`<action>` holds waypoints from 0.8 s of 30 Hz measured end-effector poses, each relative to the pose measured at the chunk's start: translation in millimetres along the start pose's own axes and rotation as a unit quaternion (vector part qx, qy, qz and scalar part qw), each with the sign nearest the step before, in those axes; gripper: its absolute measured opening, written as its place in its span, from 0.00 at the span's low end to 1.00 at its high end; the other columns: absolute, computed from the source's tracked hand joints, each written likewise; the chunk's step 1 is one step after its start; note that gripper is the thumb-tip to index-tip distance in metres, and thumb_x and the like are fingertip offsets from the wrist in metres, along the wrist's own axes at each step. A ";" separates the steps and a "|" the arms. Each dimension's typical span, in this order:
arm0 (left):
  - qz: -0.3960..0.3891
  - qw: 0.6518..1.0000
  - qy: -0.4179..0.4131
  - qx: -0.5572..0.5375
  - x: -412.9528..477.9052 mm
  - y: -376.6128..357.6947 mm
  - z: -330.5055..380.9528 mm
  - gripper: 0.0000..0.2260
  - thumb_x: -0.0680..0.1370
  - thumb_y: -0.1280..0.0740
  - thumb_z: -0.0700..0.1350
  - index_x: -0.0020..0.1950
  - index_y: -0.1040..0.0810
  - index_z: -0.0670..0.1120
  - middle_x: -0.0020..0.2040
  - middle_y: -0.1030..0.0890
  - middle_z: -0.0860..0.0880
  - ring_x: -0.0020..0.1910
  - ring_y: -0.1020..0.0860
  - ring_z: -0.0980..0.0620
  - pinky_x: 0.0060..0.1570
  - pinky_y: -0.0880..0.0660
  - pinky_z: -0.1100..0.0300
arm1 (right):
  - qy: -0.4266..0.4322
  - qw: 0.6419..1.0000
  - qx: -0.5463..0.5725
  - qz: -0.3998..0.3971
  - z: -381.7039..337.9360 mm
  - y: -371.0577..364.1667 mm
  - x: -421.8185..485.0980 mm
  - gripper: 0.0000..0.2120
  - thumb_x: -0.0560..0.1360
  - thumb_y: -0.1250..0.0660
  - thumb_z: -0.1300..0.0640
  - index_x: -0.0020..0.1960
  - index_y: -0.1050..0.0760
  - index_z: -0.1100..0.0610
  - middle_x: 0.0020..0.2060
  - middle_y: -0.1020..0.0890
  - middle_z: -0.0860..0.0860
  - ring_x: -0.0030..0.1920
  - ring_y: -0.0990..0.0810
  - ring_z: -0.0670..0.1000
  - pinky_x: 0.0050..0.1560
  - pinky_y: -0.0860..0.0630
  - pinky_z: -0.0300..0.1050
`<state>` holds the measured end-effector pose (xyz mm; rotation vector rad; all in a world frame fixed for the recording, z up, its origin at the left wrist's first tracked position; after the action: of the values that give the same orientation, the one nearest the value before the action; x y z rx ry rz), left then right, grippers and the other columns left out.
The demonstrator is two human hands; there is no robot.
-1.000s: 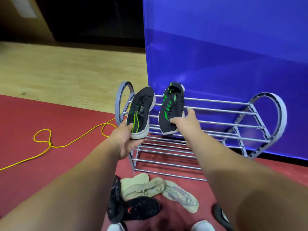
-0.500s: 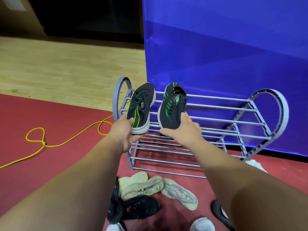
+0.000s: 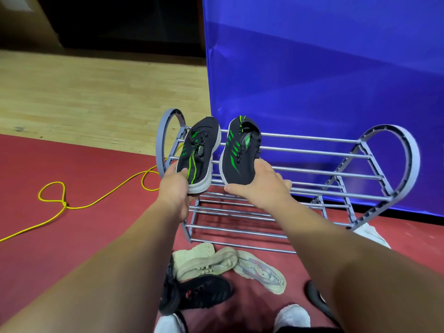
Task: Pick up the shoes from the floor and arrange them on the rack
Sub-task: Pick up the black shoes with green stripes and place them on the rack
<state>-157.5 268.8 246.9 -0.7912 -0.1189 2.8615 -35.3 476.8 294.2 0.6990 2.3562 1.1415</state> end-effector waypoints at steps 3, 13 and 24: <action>0.007 1.000 -0.010 0.018 1.9 3.4 -0.4 0.16 0.83 0.43 0.45 0.55 0.20 0.63 0.55 0.16 0.52 0.59 0.19 0.44 0.56 0.23 0.47 | -0.003 1.000 -0.007 -0.005 -1.0 -1.2 0.0 0.36 0.58 0.30 0.24 0.59 0.33 0.41 0.60 0.24 0.41 0.61 0.25 0.57 0.57 0.37 0.59; 0.002 1.000 -0.016 0.027 5.3 6.3 2.7 0.14 0.83 0.42 0.45 0.56 0.20 0.61 0.54 0.15 0.49 0.55 0.16 0.44 0.56 0.20 0.42 | -0.007 1.000 0.000 -0.018 -5.8 -7.2 -8.0 0.38 0.59 0.31 0.23 0.62 0.32 0.41 0.63 0.26 0.42 0.63 0.27 0.57 0.60 0.38 0.59; 0.104 0.983 -0.041 0.146 -58.1 6.0 21.7 0.29 0.75 0.42 0.59 0.77 0.39 0.60 0.74 0.33 0.45 0.68 0.31 0.37 0.58 0.27 0.43 | -0.129 0.991 0.002 0.028 87.3 154.2 -105.0 0.50 0.69 0.39 0.22 0.83 0.46 0.48 0.81 0.39 0.53 0.79 0.40 0.63 0.75 0.38 0.66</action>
<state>-120.5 251.5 293.9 -0.6624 0.3880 3.0033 135.4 547.3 385.3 0.8642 2.1346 1.0045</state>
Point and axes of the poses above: each hand's wrist, its own x-axis towards the middle knuckle, its own y-axis out of the back of the hand, z = x × y, the point moved 10 cm from there along x, towards the middle knuckle
